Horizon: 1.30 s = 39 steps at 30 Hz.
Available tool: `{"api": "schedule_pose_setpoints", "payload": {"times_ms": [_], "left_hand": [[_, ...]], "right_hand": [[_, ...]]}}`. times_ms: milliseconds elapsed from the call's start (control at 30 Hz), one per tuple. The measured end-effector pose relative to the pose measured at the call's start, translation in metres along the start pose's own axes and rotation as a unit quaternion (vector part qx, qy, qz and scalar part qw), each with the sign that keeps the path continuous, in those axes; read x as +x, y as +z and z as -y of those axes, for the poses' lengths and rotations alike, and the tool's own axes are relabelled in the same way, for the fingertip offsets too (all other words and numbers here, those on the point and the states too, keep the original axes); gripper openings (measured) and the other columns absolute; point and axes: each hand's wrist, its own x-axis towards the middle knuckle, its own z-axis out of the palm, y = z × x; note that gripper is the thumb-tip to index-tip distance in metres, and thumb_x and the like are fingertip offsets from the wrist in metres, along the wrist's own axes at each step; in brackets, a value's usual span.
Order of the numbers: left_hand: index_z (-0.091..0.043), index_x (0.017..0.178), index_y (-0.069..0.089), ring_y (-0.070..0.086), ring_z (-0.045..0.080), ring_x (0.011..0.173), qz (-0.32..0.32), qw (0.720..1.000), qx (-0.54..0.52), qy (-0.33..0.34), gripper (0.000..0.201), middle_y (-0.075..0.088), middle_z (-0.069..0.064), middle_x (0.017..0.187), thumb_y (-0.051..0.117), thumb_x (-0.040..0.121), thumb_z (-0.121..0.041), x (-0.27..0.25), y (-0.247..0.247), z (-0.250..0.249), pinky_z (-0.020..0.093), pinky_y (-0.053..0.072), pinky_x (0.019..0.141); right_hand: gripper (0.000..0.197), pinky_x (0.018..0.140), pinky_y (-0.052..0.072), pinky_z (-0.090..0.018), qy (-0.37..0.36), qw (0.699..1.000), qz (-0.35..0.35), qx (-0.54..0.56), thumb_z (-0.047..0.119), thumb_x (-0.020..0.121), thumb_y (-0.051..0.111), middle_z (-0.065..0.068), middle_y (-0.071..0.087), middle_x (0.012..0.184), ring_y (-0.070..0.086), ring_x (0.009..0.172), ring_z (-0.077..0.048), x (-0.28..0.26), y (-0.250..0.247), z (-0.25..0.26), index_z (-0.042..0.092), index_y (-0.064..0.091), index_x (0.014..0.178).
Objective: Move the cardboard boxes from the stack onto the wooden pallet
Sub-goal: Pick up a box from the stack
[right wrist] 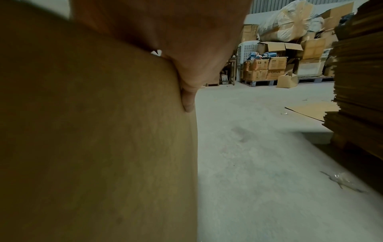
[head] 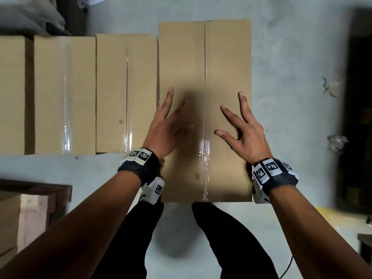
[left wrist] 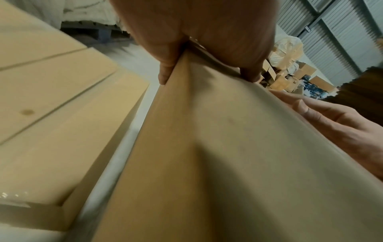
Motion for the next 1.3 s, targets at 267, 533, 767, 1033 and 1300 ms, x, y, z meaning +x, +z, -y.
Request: {"api": "schedule_pose_setpoints", "payload": {"times_ms": [267, 533, 767, 1033, 1300], "left_hand": [[-0.026, 0.151, 0.054, 0.018, 0.023, 0.160, 0.004, 0.999, 0.037, 0.026, 0.057, 0.002, 0.010, 0.175, 0.071, 0.098, -0.039, -0.032, -0.127, -0.137, 0.062, 0.033, 0.120], [-0.044, 0.152, 0.049, 0.011, 0.034, 0.161, -0.039, 0.996, 0.074, 0.013, 0.055, -0.001, -0.009, 0.175, 0.064, 0.100, -0.055, -0.081, -0.260, -0.286, 0.055, 0.024, 0.127], [-0.051, 0.151, 0.047, 0.002, 0.031, 0.161, -0.126, 0.987, 0.081, -0.050, 0.054, -0.001, -0.023, 0.172, 0.064, 0.099, -0.055, -0.161, -0.336, -0.363, 0.052, 0.026, 0.124], [-0.054, 0.148, 0.049, 0.012, 0.026, 0.161, -0.245, 0.957, 0.099, -0.115, 0.051, 0.005, -0.024, 0.172, 0.062, 0.100, -0.056, -0.276, -0.401, -0.388, 0.045, 0.025, 0.127], [-0.057, 0.147, 0.048, 0.010, 0.023, 0.161, -0.358, 0.909, 0.106, -0.187, 0.050, 0.007, -0.022, 0.172, 0.060, 0.098, -0.061, -0.426, -0.444, -0.394, 0.049, 0.023, 0.129]], "right_hand": [[0.062, 0.107, 0.051, -0.034, -0.032, 0.999, 0.023, -0.008, 0.047, 0.094, 0.078, 0.003, 0.012, 0.176, 0.063, 0.125, -0.033, -0.016, -0.134, 0.133, 0.029, 0.058, 0.150], [0.063, 0.103, 0.050, -0.026, -0.100, 0.993, 0.059, -0.017, 0.054, 0.094, 0.073, 0.016, 0.009, 0.175, 0.063, 0.086, -0.004, -0.030, -0.276, 0.270, 0.038, 0.053, 0.152], [0.061, 0.117, 0.031, -0.014, -0.195, 0.977, 0.086, -0.010, 0.055, 0.095, 0.070, 0.019, 0.011, 0.174, 0.035, 0.147, 0.008, -0.038, -0.328, 0.371, 0.038, 0.054, 0.152], [0.061, 0.118, 0.034, -0.023, -0.310, 0.943, 0.118, 0.002, 0.054, 0.094, 0.074, 0.020, 0.019, 0.172, 0.037, 0.150, 0.001, -0.053, -0.306, 0.479, 0.040, 0.055, 0.150], [0.062, 0.121, 0.028, -0.021, -0.424, 0.887, 0.184, 0.002, 0.057, 0.093, 0.074, 0.016, 0.022, 0.172, 0.031, 0.148, 0.007, -0.100, -0.255, 0.605, 0.042, 0.055, 0.150]]}}
